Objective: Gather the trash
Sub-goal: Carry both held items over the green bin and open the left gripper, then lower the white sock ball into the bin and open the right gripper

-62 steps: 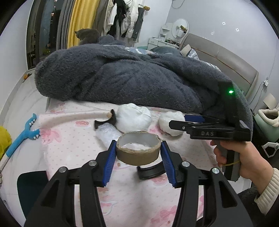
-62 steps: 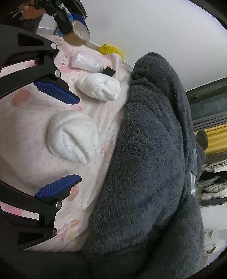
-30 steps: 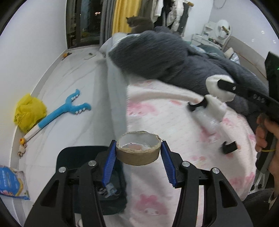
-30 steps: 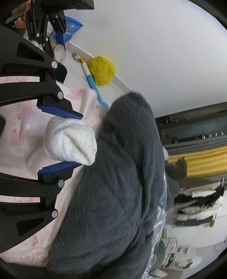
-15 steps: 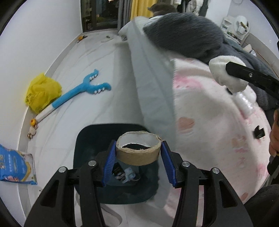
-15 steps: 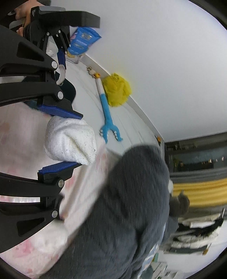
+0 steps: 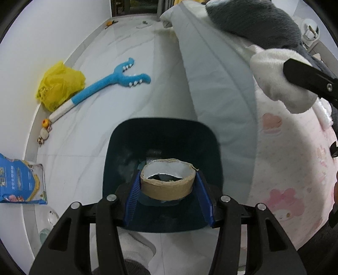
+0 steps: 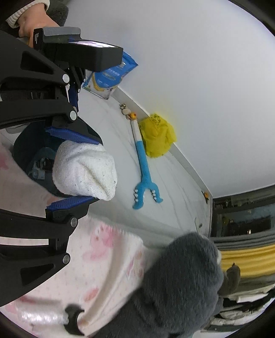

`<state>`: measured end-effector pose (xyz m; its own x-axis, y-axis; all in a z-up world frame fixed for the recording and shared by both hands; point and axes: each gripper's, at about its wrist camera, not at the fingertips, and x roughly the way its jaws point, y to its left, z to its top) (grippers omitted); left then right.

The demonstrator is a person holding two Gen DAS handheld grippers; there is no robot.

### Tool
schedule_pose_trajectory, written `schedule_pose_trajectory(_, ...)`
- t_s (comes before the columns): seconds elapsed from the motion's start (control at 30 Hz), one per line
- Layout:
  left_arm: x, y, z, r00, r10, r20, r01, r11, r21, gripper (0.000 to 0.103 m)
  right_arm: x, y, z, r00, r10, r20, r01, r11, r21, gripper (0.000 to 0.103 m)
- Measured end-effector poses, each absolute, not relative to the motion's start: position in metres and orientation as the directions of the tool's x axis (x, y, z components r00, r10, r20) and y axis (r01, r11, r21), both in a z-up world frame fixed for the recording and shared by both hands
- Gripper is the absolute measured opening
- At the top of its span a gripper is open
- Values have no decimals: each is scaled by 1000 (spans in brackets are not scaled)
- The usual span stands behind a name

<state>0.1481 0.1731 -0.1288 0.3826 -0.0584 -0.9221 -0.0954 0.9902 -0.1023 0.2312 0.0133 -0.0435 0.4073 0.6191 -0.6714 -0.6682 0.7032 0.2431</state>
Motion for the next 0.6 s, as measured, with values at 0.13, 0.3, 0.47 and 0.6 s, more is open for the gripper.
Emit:
schedule_pose_trajectory(0.13,144,182,-138,347,-69,-935,-106,988,-112,54,229,29,-51,381,616,-689,-679,693,244,47)
schedule_pose_trajectory(0.3,140,194,-143,327,-79,-942,-124,984,-126,58,227,47,-57,356,614,-705,-690,681,245,47)
schedule_pose_trajectory(0.47,134,209,-142,342,-81,-936,-136,982,-134,66,227,63,-69,332,604,-725,-692,678,248,47)
schedule_pose_trajectory(0.6,130,220,-140,354,-83,-931,-149,978,-144,69,227,75,-81,311,589,-746,-691,679,248,47)
